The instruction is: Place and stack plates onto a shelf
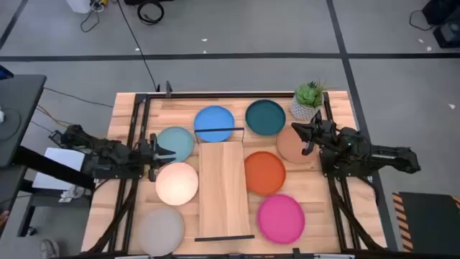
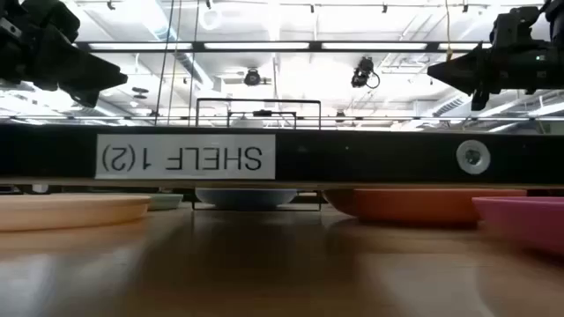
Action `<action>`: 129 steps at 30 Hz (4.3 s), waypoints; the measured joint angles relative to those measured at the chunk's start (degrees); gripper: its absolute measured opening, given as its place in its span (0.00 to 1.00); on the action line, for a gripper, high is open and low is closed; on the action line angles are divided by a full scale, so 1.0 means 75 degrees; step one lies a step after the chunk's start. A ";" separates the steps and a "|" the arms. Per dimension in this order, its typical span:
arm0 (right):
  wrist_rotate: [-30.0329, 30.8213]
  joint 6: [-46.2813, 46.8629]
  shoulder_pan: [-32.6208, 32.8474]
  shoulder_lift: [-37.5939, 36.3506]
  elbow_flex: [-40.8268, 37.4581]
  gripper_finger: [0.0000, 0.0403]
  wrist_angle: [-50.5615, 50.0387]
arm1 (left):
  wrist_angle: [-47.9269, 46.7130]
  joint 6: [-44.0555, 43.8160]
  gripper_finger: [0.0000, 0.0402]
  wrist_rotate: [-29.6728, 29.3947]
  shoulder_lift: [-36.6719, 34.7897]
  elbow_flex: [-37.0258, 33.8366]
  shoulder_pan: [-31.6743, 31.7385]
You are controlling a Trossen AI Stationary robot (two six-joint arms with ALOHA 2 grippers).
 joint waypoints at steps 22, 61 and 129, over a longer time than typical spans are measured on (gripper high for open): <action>0.0000 -0.0001 0.0001 -0.0002 0.0000 0.06 0.0000 | 0.0002 0.0003 0.27 0.0001 0.0003 0.0002 0.0001; -0.0001 0.0000 0.0003 0.0001 0.0000 0.06 0.0000 | 0.0001 0.0000 0.27 0.0001 0.0001 0.0000 0.0001; 0.0734 -0.0175 -0.0001 0.0104 0.0014 0.05 0.0334 | 0.2803 0.1461 0.27 -0.0418 0.0003 0.0000 0.0023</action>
